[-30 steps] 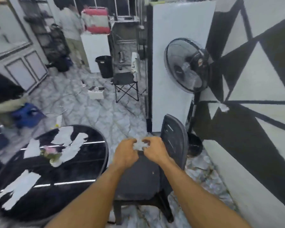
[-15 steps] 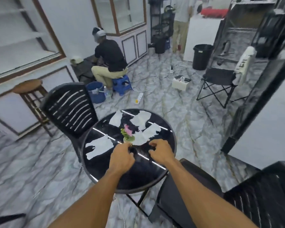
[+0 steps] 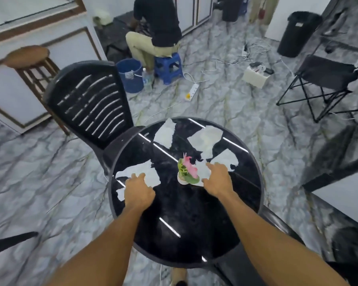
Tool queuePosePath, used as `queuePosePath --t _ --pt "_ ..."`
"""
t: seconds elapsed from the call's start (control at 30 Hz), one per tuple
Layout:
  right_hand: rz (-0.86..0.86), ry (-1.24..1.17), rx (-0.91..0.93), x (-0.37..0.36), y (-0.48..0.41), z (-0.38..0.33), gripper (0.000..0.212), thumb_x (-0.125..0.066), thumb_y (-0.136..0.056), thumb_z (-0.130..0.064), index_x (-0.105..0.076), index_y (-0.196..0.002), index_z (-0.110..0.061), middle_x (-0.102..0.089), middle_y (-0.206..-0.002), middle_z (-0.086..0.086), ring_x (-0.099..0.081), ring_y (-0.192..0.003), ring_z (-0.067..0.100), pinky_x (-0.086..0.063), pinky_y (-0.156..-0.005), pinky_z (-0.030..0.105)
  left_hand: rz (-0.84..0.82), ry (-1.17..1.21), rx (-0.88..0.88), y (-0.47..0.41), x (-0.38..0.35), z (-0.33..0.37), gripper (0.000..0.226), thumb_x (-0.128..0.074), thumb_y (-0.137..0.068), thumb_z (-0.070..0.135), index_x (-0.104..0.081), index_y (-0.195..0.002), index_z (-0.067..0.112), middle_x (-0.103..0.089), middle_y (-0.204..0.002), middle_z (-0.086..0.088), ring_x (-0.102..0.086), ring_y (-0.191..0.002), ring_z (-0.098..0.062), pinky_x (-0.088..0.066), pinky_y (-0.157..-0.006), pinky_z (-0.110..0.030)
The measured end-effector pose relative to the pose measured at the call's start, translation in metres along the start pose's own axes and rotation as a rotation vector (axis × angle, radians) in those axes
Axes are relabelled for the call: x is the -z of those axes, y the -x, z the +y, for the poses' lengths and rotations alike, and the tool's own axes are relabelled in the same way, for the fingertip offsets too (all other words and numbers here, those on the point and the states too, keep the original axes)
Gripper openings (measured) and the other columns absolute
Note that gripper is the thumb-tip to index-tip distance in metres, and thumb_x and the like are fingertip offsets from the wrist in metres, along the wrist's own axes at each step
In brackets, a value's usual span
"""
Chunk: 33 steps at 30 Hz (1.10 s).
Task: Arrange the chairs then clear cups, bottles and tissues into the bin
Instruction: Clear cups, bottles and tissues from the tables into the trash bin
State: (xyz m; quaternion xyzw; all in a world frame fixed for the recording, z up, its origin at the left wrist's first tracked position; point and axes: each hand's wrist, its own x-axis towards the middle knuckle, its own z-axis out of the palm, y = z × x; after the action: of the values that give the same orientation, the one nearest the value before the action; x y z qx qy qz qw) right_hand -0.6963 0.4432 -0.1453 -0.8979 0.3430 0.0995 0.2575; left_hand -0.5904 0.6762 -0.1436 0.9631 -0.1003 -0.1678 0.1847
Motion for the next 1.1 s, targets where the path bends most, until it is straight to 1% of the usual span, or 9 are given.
queuePosePath --t 0.2,0.27,0.37,0.43,0.5,0.6,0.77,0.9,1.1 --pt "-0.012 0.116 -0.029 -0.016 -0.029 -0.006 0.042 -0.066 -0.089 -0.022 -0.057 -0.13 -0.017 -0.054 -0.124 0.007 -0.048 -0.12 0.028 -0.048 -0.091 0.04 -0.056 -0.147 -0.027 -0.046 -0.022 -0.014 0.044 -0.064 -0.087 0.022 -0.057 -0.129 0.013 -0.052 -0.124 -0.014 -0.05 -0.111 -0.035 -0.051 -0.085 -0.043" --pt "0.026 0.092 -0.068 -0.019 -0.032 -0.002 0.016 -0.061 -0.082 -0.003 -0.068 -0.088 -0.016 -0.061 -0.091 0.007 -0.058 -0.087 0.026 -0.047 -0.067 0.033 -0.023 -0.105 -0.083 -0.055 -0.024 -0.012 0.01 -0.063 -0.081 0.005 -0.066 -0.088 0.011 -0.061 -0.099 -0.012 -0.056 -0.089 -0.029 -0.048 -0.07 -0.033" --pt "0.038 0.063 -0.13 -0.016 -0.037 0.001 0.027 -0.048 -0.065 0.01 -0.042 -0.057 -0.015 -0.043 -0.057 0.005 -0.039 -0.058 0.021 -0.027 -0.048 0.029 -0.044 -0.027 -0.13 -0.068 -0.018 0.005 0.037 -0.053 -0.076 -0.012 -0.038 -0.054 0.014 -0.048 -0.061 -0.002 -0.05 -0.063 -0.02 -0.04 -0.058 -0.032" --pt "0.082 -0.041 -0.116 -0.006 -0.047 0.004 0.029 -0.05 -0.073 0.008 -0.057 -0.062 -0.017 -0.052 -0.063 0.0 -0.05 -0.062 0.021 -0.038 -0.05 0.026 -0.008 0.038 -0.166 -0.081 -0.01 0.022 0.019 -0.055 -0.08 -0.006 -0.056 -0.067 0.008 -0.059 -0.072 -0.006 -0.058 -0.073 -0.025 -0.05 -0.067 -0.037" --pt "0.153 -0.149 -0.054 0.006 -0.061 0.003 0.035 -0.054 -0.081 0.003 -0.072 -0.104 -0.016 -0.069 -0.093 0.006 -0.065 -0.085 0.024 -0.055 -0.073 0.03 0.037 0.094 -0.219 -0.099 -0.005 0.039 0.022 -0.06 -0.083 0.003 -0.068 -0.103 0.008 -0.067 -0.095 -0.009 -0.061 -0.092 -0.028 -0.052 -0.081 -0.039" --pt "0.168 -0.147 0.035 0.021 -0.085 -0.002 0.059 -0.058 -0.078 0.005 -0.057 -0.134 -0.016 -0.065 -0.113 0.01 -0.06 -0.106 0.027 -0.052 -0.091 0.035 -0.039 0.081 -0.267 -0.128 0.002 0.062 0.04 -0.063 -0.084 0.01 -0.062 -0.123 0.016 -0.063 -0.109 -0.01 -0.056 -0.107 -0.026 -0.046 -0.088 -0.032" --pt "-0.027 0.04 0.021 0.031 -0.121 -0.01 0.093 -0.06 -0.076 0.01 -0.026 -0.153 -0.03 -0.013 -0.162 0.008 -0.049 -0.126 0.032 -0.05 -0.095 0.036 -0.148 -0.029 -0.318 -0.173 0.002 0.082 0.077 -0.063 -0.079 -0.002 -0.036 -0.148 0.018 -0.05 -0.138 -0.013 -0.05 -0.124 -0.032 -0.046 -0.097 -0.04" --pt "-0.154 0.164 0.071 0.029 -0.146 -0.012 0.099 -0.057 -0.075 0.011 -0.019 -0.154 -0.034 0.004 -0.165 0.003 -0.062 -0.104 0.028 -0.048 -0.094 0.038 -0.316 -0.21 -0.293 -0.203 -0.009 0.085 0.099 -0.064 -0.077 0.001 -0.011 -0.156 0.03 -0.01 -0.161 -0.012 -0.043 -0.133 -0.035 -0.047 -0.095 -0.04" --pt "-0.019 0.07 -0.005 0.013 -0.149 -0.014 0.045 -0.058 -0.085 -0.001 -0.064 -0.127 -0.016 -0.061 -0.12 0.01 -0.059 -0.107 0.029 -0.048 -0.088 0.031 -0.188 -0.183 -0.336 -0.195 -0.014 0.085 0.031 -0.06 -0.087 0.007 -0.068 -0.117 0.01 -0.059 -0.118 -0.019 -0.058 -0.109 -0.037 -0.049 -0.092 -0.041"
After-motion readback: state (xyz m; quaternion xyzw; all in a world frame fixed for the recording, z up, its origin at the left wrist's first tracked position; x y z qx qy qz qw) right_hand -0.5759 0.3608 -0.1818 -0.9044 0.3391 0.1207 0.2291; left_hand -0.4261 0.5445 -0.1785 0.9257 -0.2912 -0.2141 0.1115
